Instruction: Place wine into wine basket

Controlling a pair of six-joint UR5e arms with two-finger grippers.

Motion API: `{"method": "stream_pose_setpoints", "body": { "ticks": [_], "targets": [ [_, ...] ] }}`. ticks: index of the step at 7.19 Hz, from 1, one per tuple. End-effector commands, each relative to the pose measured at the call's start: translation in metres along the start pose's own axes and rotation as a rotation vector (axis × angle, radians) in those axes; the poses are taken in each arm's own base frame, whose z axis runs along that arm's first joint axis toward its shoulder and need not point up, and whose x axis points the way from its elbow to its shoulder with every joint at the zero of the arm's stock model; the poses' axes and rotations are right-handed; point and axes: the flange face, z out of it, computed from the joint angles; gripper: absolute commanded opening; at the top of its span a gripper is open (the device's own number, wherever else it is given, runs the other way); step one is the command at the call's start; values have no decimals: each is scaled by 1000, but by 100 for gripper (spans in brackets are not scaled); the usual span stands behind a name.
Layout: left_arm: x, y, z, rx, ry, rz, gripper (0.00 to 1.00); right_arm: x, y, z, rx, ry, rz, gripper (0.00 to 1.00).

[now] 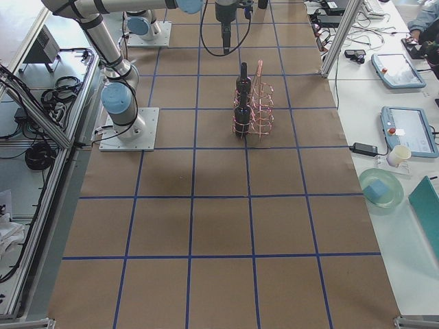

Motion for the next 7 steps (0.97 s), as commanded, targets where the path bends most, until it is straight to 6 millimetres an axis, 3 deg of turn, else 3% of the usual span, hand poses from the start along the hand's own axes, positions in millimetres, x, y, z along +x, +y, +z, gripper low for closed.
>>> {"method": "stream_pose_setpoints", "body": {
  "ticks": [1, 7],
  "targets": [
    [0, 0, 0, 1, 0, 0, 100, -1, 0, -3, 13, -1, 2, 100],
    [-1, 0, 0, 0, -2, 9, 100, 1, -1, 1, -17, 7, 1, 100]
  ]
}}
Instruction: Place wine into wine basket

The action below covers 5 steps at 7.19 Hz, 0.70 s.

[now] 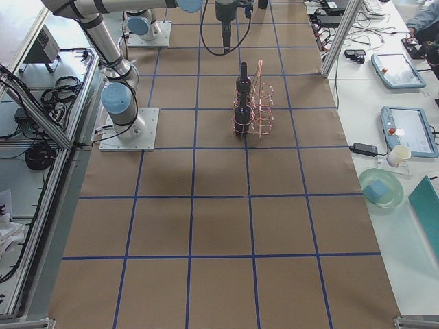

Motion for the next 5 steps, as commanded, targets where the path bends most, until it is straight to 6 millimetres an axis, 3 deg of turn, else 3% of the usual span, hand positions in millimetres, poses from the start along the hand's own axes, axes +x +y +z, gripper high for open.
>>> {"method": "stream_pose_setpoints", "body": {
  "ticks": [1, 5],
  "targets": [
    [-1, 0, 0, 2, -4, -2, 100, -1, -1, -1, 0, -11, 0, 100],
    [-6, -1, 1, -3, -5, -21, 100, -2, -3, 1, 3, -15, -1, 100]
  ]
}}
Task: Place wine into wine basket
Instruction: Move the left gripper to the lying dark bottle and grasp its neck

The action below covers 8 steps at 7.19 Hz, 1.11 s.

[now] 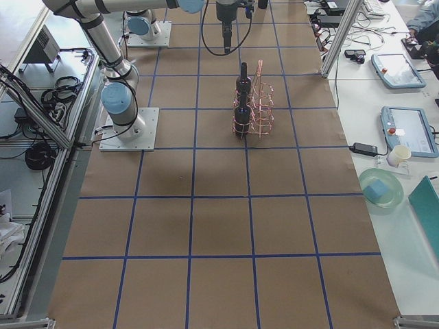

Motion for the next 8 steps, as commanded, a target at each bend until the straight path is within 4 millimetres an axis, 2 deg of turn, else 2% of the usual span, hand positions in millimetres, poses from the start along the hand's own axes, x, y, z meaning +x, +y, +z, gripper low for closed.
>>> {"method": "stream_pose_setpoints", "body": {
  "ticks": [1, 3, 6, 7, 8],
  "targets": [
    [-10, -1, 2, -13, 0, -10, 100, 1, 0, 0, 1, 4, 3, 100],
    [-74, -13, 7, -15, 18, -96, 100, 1, 0, 0, 1, 4, 3, 100],
    [-135, -27, -2, 7, -10, -39, 100, 1, 0, 1, -4, 5, 3, 100],
    [-171, -39, -5, 17, -9, -15, 100, 1, 0, 2, -5, 4, 3, 100],
    [-206, -52, 3, 7, -9, -26, 100, 0, 0, 2, -5, 4, 10, 100]
  ]
}}
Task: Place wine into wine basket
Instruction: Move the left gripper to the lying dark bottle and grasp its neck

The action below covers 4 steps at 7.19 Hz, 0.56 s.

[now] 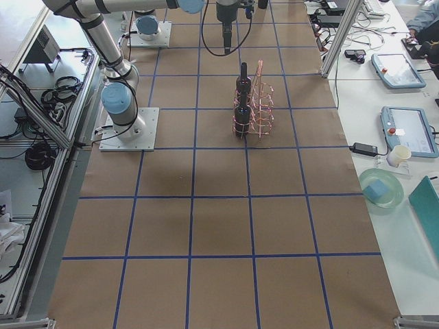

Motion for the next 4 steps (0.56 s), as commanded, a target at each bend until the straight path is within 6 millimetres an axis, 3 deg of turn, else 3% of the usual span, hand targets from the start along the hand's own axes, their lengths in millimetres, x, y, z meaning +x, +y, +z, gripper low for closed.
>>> {"method": "stream_pose_setpoints", "body": {
  "ticks": [1, 2, 4],
  "targets": [
    [-76, -29, 4, 4, -13, 7, 100, -1, 0, 2, -3, 0, 4, 100],
    [-117, -43, 1, 19, -25, 3, 100, 0, 0, 3, -6, -2, 8, 100],
    [-177, -65, 26, 11, -21, -17, 100, -1, 0, 3, -6, -2, 9, 100]
  ]
}}
